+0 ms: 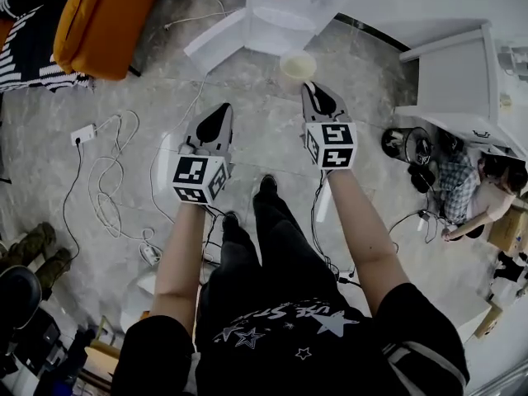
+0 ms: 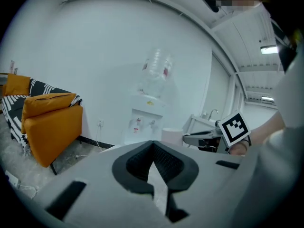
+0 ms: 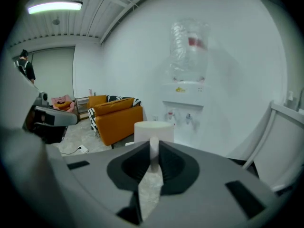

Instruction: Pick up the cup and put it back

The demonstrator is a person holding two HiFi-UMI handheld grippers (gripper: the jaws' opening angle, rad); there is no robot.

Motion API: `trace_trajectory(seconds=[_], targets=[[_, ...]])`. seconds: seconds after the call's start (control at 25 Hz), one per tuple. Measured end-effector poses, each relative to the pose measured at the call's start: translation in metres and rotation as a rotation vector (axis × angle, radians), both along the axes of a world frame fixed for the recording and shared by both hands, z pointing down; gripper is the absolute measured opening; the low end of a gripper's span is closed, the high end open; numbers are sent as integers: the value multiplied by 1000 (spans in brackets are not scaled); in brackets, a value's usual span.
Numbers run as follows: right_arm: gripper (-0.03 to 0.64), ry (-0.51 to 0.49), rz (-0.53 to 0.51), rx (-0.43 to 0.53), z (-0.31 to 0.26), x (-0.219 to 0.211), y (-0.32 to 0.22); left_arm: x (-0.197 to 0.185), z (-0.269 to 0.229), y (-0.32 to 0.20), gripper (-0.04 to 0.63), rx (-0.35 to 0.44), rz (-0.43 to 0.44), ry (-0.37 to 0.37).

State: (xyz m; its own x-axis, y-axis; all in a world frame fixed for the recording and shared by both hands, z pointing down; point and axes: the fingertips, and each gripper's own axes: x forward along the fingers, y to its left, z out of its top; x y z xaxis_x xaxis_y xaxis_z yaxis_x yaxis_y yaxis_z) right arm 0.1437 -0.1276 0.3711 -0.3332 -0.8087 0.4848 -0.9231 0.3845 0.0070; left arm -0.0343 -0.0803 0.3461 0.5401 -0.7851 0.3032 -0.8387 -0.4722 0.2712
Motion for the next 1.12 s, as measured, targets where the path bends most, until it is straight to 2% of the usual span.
trace_trajectory(seconds=[0.12,0.28,0.4,0.56,0.68,0.88,1.12], targets=[[43,-29,62,24,-30,-1,29,-10,-21,30,8,12,41,-13],[43,-54,127,87,-74,-5,66,-33,-51,61,8,38,38,6],[43,-55,149,132,-105,-10,100,-53,-72,88,8,61,26,15],[43,-43,160,179,-135,-19,152,-72,-83,131,8,80,56,-22],[43,-34,167,192,-146,-23,190,-76,-87,164,8,85,108,-51],[43,-73,202,189,-147,-31,255,-78,-95,216,8,85,155,-48],[43,-85,202,201,-152,-34,294,-80,-117,235,8,130,158,-35]])
